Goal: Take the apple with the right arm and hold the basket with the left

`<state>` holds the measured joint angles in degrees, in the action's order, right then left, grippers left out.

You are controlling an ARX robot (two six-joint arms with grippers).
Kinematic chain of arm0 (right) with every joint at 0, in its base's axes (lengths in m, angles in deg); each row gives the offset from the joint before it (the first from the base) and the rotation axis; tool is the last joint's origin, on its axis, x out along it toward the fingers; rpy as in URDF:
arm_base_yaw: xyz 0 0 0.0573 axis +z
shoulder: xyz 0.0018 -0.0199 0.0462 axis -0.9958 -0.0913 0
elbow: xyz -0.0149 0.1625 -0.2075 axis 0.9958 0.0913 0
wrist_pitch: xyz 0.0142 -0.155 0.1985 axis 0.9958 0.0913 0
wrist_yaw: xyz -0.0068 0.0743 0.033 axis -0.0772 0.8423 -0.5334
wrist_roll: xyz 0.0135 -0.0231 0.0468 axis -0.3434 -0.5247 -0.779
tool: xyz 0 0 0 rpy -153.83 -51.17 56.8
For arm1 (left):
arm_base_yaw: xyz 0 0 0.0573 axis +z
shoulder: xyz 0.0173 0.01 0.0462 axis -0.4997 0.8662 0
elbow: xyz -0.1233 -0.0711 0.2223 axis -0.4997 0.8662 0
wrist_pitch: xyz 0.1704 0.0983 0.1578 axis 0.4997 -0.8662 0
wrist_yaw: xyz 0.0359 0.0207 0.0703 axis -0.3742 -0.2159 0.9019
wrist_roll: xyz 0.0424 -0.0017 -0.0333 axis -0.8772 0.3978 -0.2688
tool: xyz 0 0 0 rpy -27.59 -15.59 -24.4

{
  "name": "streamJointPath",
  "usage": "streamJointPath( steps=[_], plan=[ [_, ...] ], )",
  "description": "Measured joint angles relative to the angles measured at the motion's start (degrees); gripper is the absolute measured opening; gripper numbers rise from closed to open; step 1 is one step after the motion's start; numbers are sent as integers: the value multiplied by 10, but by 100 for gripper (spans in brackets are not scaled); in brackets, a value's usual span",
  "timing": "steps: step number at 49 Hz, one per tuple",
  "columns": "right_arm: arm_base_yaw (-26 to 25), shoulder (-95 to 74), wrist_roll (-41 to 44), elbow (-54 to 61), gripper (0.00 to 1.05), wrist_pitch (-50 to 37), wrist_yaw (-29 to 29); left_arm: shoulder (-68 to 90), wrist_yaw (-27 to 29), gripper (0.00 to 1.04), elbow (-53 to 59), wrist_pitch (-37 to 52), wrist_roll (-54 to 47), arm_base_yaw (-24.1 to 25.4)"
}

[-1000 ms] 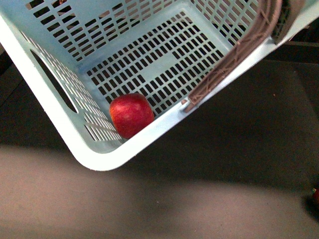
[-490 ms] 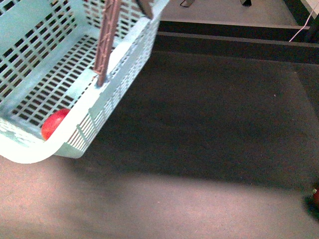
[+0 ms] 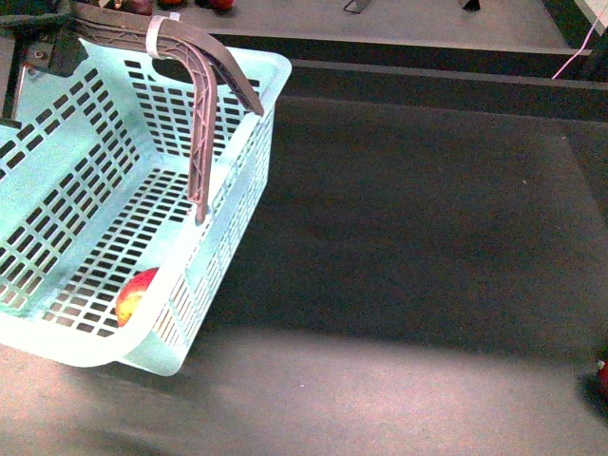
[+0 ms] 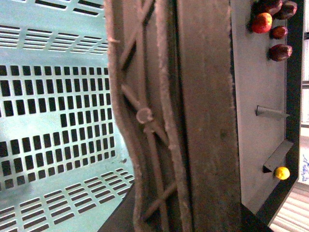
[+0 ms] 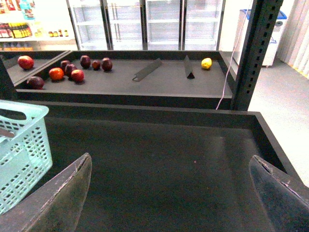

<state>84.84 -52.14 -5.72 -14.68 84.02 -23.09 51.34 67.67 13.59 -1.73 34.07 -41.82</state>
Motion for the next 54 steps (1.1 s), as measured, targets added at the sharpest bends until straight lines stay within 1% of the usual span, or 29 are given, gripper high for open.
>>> streamJointPath(
  steps=[13, 39, 41, 44, 46, 54],
  plan=[
    [0, 0, 0, 0, 96, 0, 0, 16, 10, 15, -2, -4, 21, 16],
    [0, 0, 0, 0, 96, 0, 0, 21, 17, 15, 17, -19, 44, 13],
    [0, 0, 0, 0, 96, 0, 0, 21, 19, 22, 17, -19, 45, 13],
    [0, 0, 0, 0, 96, 0, 0, 21, 17, 36, 17, -21, 44, 12],
    [0, 0, 0, 0, 96, 0, 0, 20, 18, 43, 17, -23, 44, 12],
    [0, 0, 0, 0, 96, 0, 0, -12, 27, 79, 20, -23, 47, 10]
  ],
)
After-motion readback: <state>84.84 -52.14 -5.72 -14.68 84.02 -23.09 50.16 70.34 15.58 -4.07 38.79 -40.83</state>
